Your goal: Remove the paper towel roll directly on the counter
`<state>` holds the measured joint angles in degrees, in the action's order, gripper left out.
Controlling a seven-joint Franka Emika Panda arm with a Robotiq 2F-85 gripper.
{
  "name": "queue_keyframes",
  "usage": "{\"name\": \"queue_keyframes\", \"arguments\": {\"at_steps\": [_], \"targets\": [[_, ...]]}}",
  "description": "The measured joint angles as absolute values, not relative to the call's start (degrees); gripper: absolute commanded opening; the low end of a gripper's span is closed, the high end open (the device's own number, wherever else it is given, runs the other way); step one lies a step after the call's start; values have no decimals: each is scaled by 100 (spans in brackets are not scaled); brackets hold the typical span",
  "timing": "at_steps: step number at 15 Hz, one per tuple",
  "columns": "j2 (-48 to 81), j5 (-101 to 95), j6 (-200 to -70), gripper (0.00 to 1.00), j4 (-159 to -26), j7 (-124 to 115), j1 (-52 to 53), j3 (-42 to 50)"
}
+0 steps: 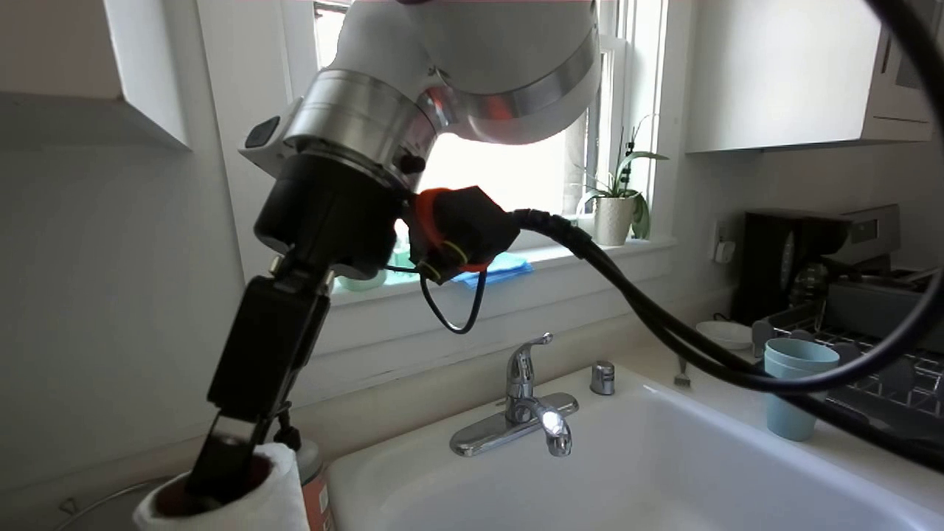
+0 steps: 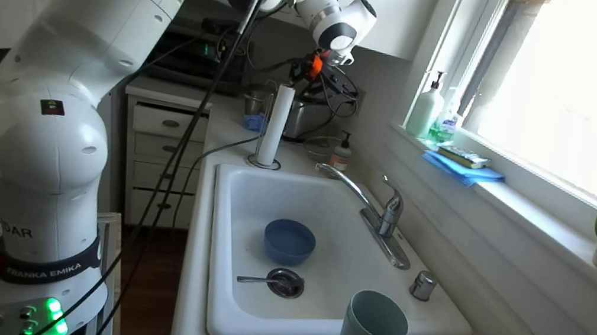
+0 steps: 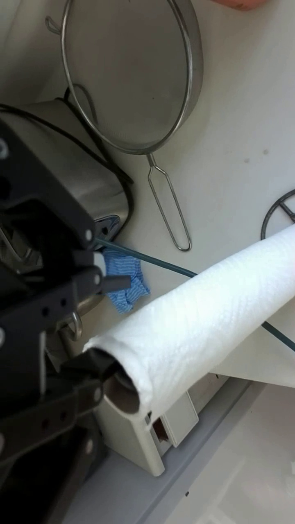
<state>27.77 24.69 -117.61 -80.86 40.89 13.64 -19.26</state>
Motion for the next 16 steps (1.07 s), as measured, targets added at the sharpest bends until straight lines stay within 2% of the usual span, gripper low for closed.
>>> {"name": "queue_keyframes", "arguments": {"at_steps": [1,3,16], "targets": [[2777,2463,-11761,4,-8067,4089,1365,-1938],[2777,2462,-11761,0,-8048,4089,1366,-1959],[2714,2124,-11748,0,-8038,4308,1386,-2082]]}}
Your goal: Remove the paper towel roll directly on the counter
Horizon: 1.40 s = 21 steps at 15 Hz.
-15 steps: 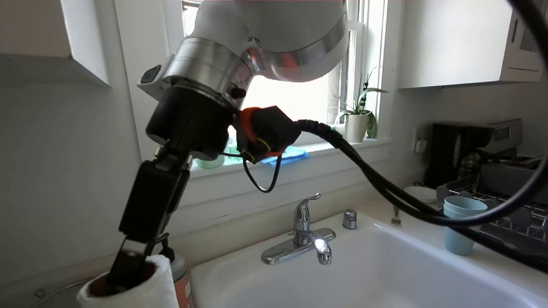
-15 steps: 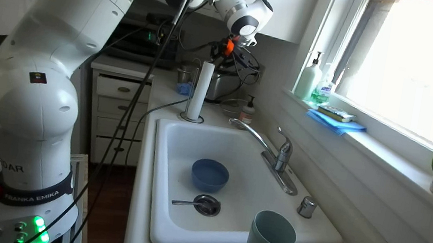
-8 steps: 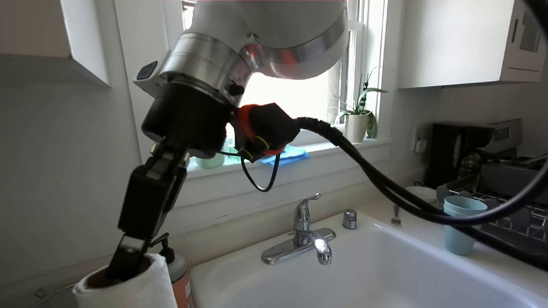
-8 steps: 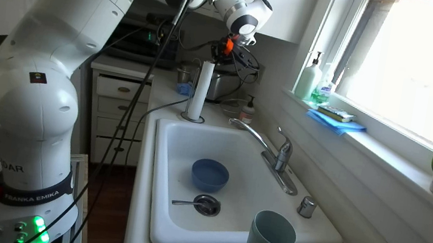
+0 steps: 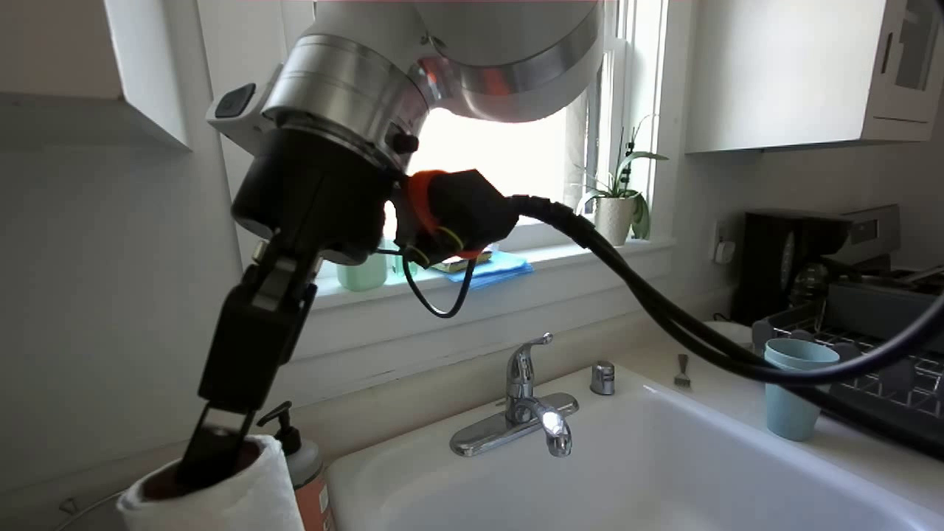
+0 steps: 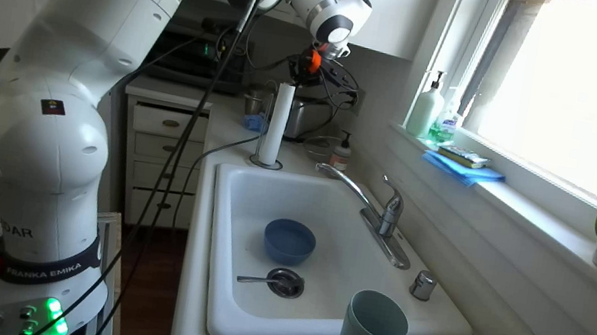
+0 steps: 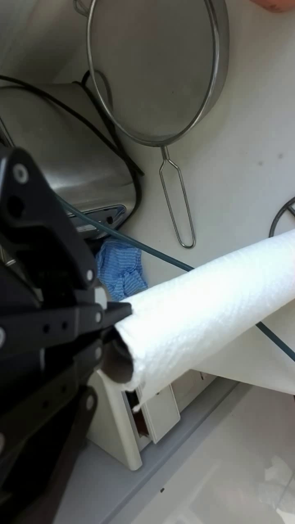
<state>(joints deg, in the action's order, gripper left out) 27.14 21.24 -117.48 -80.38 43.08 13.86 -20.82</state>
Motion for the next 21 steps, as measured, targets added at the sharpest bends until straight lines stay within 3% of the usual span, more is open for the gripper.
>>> {"name": "queue_keyframes", "arguments": {"at_steps": [21], "targets": [[1605,2060,-11776,0,-8653,5262,1359,-2103]]}}
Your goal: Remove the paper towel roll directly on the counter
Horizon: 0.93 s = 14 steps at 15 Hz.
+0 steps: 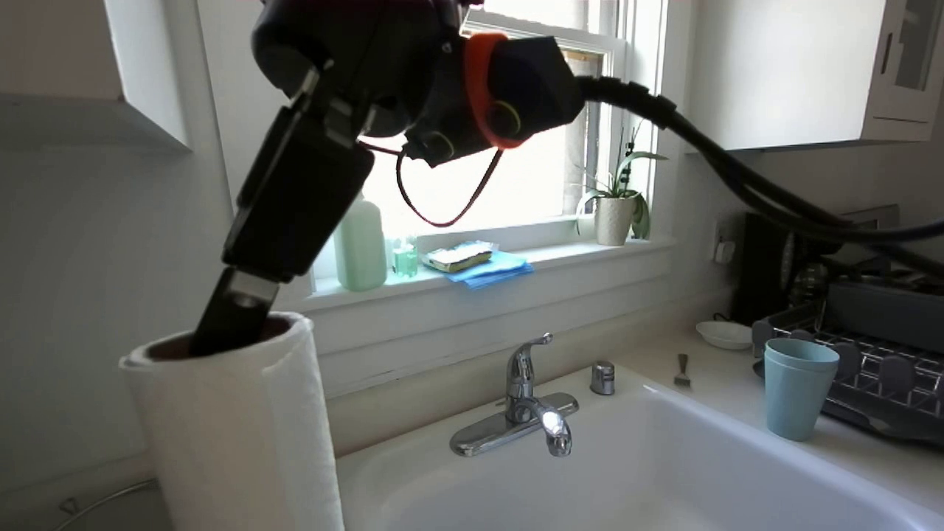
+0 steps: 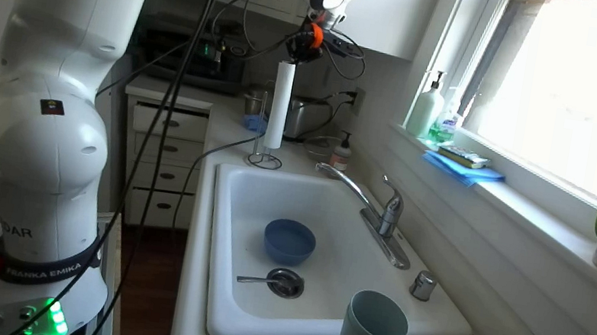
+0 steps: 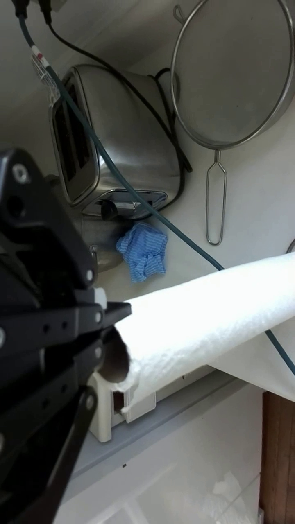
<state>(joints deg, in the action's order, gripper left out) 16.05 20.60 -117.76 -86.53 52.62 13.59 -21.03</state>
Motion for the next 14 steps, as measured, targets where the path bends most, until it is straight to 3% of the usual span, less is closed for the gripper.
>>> {"name": "queue_keyframes", "arguments": {"at_steps": [14], "targets": [[357,2266,-12416,0,-9578,5261,1350,-1889]]}}
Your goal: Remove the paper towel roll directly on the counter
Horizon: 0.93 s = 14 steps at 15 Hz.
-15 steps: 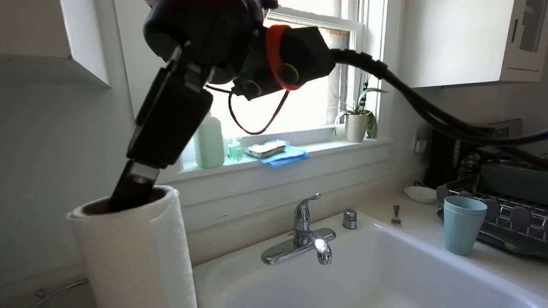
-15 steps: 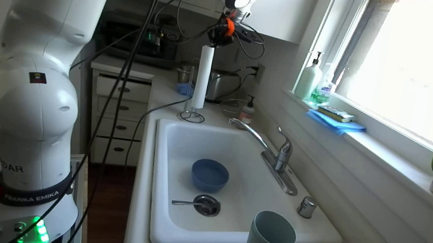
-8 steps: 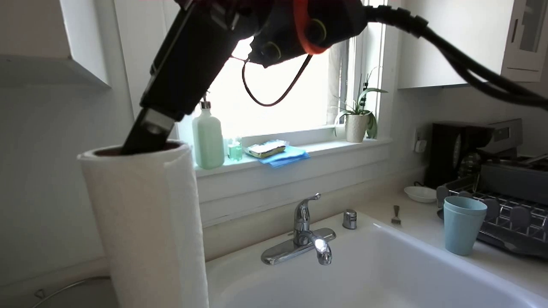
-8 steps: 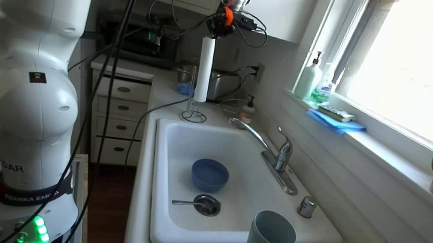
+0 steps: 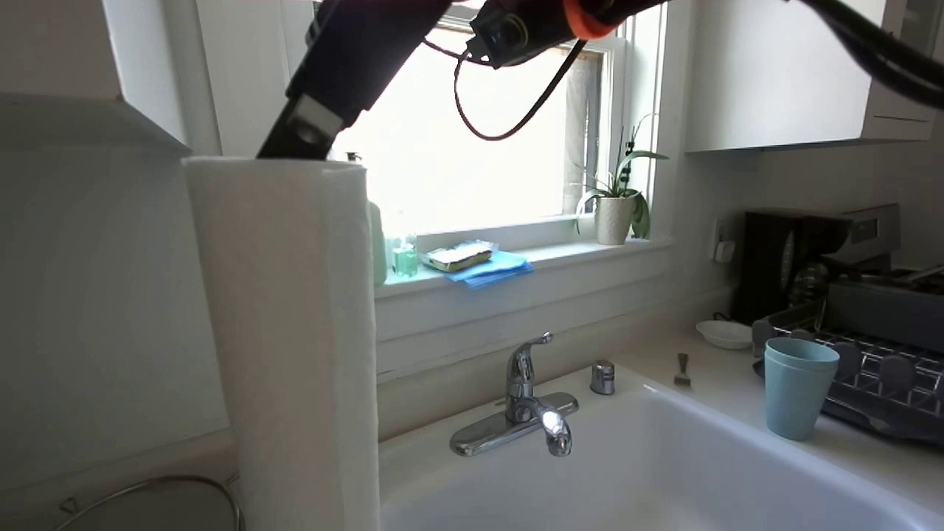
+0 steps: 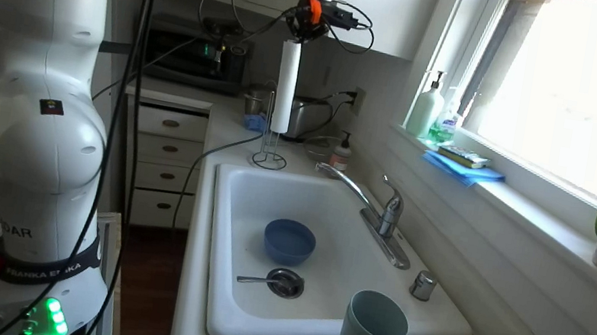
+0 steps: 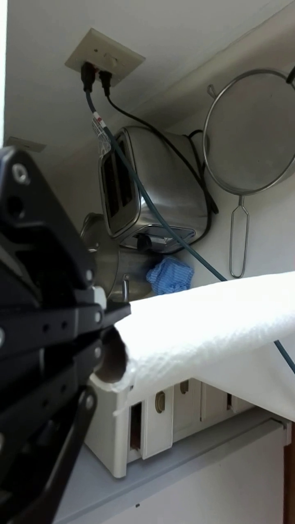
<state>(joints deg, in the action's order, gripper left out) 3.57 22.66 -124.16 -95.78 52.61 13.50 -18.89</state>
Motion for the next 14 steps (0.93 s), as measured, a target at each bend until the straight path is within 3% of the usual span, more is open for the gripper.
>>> {"name": "queue_keyframes", "arguments": {"at_steps": [14], "targets": [[-84,2399,-12663,0,-9609,5248,1368,-1809]]}}
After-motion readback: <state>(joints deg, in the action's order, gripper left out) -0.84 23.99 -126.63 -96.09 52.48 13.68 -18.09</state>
